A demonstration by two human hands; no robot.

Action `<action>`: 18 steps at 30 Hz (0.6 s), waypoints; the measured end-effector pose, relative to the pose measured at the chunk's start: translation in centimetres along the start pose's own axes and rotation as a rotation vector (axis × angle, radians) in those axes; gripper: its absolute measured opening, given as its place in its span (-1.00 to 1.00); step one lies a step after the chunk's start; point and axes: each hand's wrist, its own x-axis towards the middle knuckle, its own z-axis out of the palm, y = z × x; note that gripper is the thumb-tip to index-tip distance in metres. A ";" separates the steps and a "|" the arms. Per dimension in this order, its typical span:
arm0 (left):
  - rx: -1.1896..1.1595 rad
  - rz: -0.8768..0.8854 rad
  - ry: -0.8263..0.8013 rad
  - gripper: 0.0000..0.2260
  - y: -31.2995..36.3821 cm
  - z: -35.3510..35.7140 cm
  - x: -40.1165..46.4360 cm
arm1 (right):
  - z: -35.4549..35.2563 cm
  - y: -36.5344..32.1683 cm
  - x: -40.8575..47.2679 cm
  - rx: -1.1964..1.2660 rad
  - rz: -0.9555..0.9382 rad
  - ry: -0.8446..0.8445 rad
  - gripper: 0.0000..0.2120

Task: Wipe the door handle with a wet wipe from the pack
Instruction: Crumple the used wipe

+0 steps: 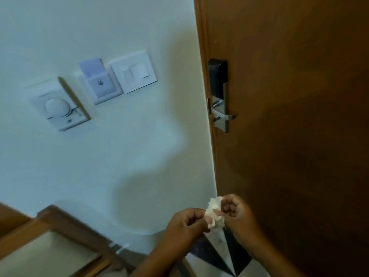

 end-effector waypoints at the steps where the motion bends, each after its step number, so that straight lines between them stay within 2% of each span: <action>1: -0.027 -0.017 -0.015 -0.94 -0.6 -0.8 -1.0 | 1.4 0.9 -0.6 0.043 0.014 -0.023 -0.84; 3: -0.057 -0.017 0.006 -0.90 -2.1 -2.2 -2.6 | 3.7 2.5 -1.9 0.064 0.079 -0.056 -0.90; 5: -0.048 -0.036 0.116 -0.88 -4.1 -4.5 -4.2 | 6.6 3.6 -3.1 0.008 0.120 -0.146 -0.88; 7: -0.009 -0.058 0.238 -0.87 -6.5 -7.1 -5.8 | 9.7 4.4 -4.4 -0.016 0.126 -0.258 -0.81; 10: 0.032 -0.039 0.342 -0.87 -10.9 -11.2 -8.5 | 15.4 5.3 -6.7 -0.054 0.097 -0.326 -0.91; 12: 0.051 -0.044 0.336 -0.84 -14.2 -13.8 -10.3 | 19.2 6.7 -8.0 -0.131 0.064 -0.350 -0.94; 15: 0.060 -0.112 0.252 -0.76 -20.6 -18.8 -13.7 | 25.9 10.7 -10.7 -0.218 0.122 -0.386 -0.95; 18: 0.110 -0.186 0.242 -0.76 -26.9 -23.0 -16.5 | 31.1 15.3 -13.3 -0.280 0.214 -0.404 -0.89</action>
